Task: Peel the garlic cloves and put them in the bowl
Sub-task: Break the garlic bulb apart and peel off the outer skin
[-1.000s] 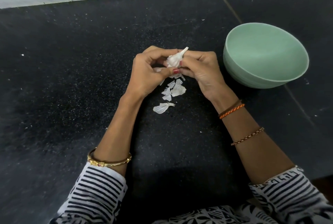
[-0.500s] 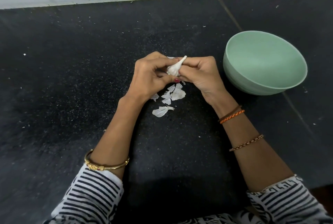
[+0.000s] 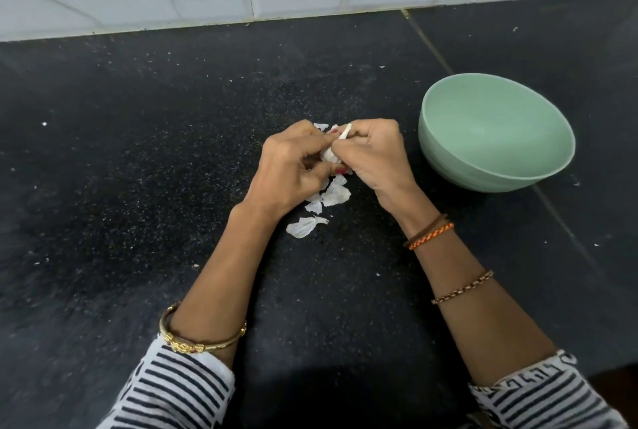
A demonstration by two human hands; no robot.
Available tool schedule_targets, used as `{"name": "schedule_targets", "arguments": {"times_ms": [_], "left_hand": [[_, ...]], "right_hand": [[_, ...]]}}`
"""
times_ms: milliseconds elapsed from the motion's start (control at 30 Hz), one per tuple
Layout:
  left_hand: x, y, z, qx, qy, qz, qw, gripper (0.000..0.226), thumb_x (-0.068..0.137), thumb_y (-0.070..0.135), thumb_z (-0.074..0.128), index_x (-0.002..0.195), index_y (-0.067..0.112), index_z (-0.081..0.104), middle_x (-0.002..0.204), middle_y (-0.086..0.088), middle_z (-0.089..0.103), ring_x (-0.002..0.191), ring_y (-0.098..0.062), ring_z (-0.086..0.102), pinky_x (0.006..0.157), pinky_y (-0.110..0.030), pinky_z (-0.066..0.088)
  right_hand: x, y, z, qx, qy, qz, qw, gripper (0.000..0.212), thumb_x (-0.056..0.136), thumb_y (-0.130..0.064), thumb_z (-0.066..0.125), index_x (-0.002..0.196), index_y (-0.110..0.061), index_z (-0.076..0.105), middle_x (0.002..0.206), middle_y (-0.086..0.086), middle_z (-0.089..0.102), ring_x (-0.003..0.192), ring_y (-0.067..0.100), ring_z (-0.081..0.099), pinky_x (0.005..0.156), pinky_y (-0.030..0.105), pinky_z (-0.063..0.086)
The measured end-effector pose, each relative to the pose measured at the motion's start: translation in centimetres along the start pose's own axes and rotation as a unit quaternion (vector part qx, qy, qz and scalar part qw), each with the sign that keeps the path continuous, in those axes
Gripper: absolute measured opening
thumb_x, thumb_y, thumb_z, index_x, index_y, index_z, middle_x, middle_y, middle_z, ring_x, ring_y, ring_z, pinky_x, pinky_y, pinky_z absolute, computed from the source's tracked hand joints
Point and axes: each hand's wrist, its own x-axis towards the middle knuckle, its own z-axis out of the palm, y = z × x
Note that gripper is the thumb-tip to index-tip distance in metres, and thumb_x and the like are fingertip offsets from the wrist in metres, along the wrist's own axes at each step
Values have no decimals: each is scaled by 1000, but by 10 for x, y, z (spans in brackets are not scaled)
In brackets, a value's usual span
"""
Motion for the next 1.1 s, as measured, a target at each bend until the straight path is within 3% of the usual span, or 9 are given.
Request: {"name": "schedule_targets", "arguments": {"times_ms": [67,133,233,333,500,667,833,1100], "left_hand": [[0,-2,-2,-24,19,-20,999,34,70,12,76,101,0,70,82,-4,61,74,1,56,59,-16,49],[1,-2,-5,-47,27,-33,998,37,70,12,76,104,0,68,87,-1,60,78,4,57,62,-21,52],[3,-2,-7,-74,19,-40,996,41,68,13,77,106,1,66,88,-5,61,78,-13,61,63,-30,55],[3,-7,-9,-74,3,-22,997,50,64,25,79,108,4,63,88,-3,63,78,-18,62,68,-30,54],[3,-4,-7,-113,-20,-62,991,55,58,16,80,108,5,60,86,4,61,79,-13,61,73,-28,56],[0,-6,-5,-105,-28,-67,992,47,59,17,79,101,-2,68,84,-18,65,75,-24,63,69,-39,55],[1,-4,-4,-72,-30,-49,996,45,62,24,79,98,-2,70,82,-19,65,72,-24,63,64,-40,54],[0,-2,-3,-54,-14,-44,997,42,66,28,75,94,-3,71,79,-20,65,70,-32,63,59,-42,51]], "right_hand": [[-2,-3,-7,36,-41,9,998,16,66,-7,63,77,2,70,84,31,65,70,21,57,70,39,52],[-5,-5,-16,101,-102,29,989,13,81,1,60,89,-2,70,93,23,69,84,19,66,81,32,55],[-4,-2,-21,148,-147,35,977,20,87,1,57,103,-6,67,95,7,71,93,15,68,84,25,54],[-2,3,-20,134,-135,53,980,28,85,5,59,111,-2,64,99,8,70,93,16,68,83,25,55],[-1,-1,-24,110,-143,63,981,26,82,9,59,95,-11,69,92,4,71,86,12,68,76,20,55],[-4,-2,-22,88,-124,56,987,20,78,8,61,82,-9,72,85,5,72,83,15,69,73,23,57],[-6,-4,-17,70,-72,56,993,14,75,9,62,84,3,71,90,20,70,75,15,67,67,23,57],[-8,-5,-11,72,-36,46,996,15,72,11,60,71,0,71,86,26,69,76,24,68,73,37,59]]}}
